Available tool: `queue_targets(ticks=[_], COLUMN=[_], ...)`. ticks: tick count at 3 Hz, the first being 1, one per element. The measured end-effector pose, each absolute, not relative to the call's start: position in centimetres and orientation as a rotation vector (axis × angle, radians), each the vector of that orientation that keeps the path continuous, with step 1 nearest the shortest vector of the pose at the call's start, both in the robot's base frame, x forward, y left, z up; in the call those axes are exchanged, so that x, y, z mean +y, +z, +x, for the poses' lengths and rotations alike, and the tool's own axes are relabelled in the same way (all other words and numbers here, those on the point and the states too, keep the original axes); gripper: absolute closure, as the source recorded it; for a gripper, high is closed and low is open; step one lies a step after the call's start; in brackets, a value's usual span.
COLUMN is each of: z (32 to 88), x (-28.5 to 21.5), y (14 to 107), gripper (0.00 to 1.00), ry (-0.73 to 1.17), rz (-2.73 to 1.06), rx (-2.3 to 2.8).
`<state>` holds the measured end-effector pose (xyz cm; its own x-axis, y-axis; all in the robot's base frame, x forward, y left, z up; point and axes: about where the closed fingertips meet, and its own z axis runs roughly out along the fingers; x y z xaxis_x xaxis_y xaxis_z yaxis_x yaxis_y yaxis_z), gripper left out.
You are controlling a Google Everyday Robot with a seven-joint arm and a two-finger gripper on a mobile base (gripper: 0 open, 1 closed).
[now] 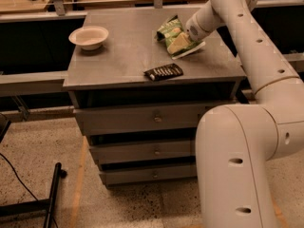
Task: Move green jalapeno chip bag near paper bowl
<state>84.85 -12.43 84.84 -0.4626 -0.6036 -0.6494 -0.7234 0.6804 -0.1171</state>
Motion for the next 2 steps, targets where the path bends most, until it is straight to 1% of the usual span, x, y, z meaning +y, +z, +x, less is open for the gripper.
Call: queue_targets(ticks=[1, 2], z=[84.6, 83.6], x=[-12.6, -13.1], y=[84.2, 86.4], gripper=[0.64, 0.88], ry=[0.241, 0.234], rz=[-1.018, -1.076], rx=[2.230, 2.188])
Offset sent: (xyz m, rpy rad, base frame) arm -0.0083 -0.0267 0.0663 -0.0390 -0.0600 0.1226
